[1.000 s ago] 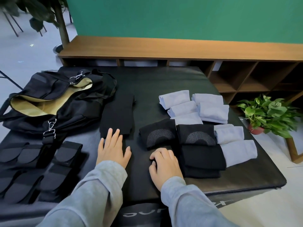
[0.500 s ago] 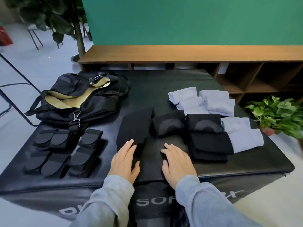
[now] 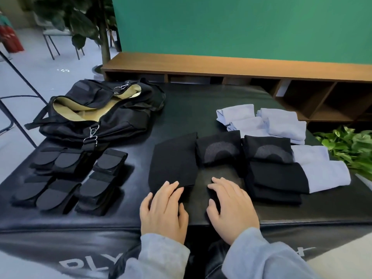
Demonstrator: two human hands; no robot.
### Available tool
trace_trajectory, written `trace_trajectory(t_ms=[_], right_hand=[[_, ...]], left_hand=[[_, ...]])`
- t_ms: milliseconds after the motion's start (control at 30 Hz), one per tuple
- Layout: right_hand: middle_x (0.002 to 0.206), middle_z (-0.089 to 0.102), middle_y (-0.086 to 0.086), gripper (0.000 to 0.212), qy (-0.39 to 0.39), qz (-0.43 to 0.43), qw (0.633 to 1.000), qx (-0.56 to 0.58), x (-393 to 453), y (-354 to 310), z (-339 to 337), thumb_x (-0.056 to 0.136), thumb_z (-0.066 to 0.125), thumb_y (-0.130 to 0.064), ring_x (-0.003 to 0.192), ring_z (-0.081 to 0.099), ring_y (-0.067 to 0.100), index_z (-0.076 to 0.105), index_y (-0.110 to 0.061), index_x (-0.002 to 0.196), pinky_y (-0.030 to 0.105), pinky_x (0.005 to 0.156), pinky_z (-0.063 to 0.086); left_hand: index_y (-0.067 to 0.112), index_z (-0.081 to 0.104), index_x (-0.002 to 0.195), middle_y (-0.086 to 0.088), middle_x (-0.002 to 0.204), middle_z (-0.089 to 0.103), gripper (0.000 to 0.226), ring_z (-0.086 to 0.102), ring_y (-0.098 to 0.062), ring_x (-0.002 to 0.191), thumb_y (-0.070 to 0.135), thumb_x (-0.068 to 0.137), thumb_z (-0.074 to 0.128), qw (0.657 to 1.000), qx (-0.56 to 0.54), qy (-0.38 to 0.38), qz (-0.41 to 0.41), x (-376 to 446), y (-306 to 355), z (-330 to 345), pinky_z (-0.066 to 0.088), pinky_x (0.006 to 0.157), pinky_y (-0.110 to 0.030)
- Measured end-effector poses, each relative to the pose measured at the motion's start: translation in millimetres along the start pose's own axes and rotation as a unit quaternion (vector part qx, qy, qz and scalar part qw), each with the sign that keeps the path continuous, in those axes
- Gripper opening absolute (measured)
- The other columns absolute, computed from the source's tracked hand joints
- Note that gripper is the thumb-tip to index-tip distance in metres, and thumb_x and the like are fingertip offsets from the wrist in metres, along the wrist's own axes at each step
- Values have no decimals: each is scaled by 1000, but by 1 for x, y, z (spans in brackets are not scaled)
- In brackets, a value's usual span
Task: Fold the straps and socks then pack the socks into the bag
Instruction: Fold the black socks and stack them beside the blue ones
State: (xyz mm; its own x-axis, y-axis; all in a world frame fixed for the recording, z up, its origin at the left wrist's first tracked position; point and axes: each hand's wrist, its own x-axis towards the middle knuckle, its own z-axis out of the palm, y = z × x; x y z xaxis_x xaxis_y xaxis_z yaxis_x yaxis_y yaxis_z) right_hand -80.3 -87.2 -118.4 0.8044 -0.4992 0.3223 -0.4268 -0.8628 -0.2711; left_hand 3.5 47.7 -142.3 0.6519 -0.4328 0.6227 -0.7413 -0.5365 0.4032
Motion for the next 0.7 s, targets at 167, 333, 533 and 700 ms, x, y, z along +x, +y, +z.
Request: trace_trajectory(t_ms=[167,333,533,700], right_hand=[[125,56,-15,47,17,83,994,68,-1,-3,3,83,58,-32,120,49,8,50,-25,128,28,100,35],[125,56,-19,57,94,123,984,90,0,-30,13,80,65,-23,118,49,6,46,-36,133,29,99,34],[123,58,-19,36,99,78,984,128,-4,-26,17,71,57,-17,114,48,2,63,-37,101,18,96,24],[118,62,-19,34,99,40,984,139,-9,-24,17,71,59,-11,112,55,4,63,-32,97,20,94,32]], left_hand=[[26,54,109,14,120,54,31,49,-6,115,21,81,44,998,7,47,33,-1,-2,5,26,103,-34],[32,56,105,18,116,55,33,56,-3,101,13,80,47,994,3,86,64,-2,3,12,34,95,-35],[34,58,99,18,112,56,38,58,-4,100,6,79,44,985,-30,131,110,-6,0,14,27,97,-34],[34,53,82,17,107,59,34,59,-3,100,3,75,44,982,-71,140,102,-6,-8,7,27,95,-35]])
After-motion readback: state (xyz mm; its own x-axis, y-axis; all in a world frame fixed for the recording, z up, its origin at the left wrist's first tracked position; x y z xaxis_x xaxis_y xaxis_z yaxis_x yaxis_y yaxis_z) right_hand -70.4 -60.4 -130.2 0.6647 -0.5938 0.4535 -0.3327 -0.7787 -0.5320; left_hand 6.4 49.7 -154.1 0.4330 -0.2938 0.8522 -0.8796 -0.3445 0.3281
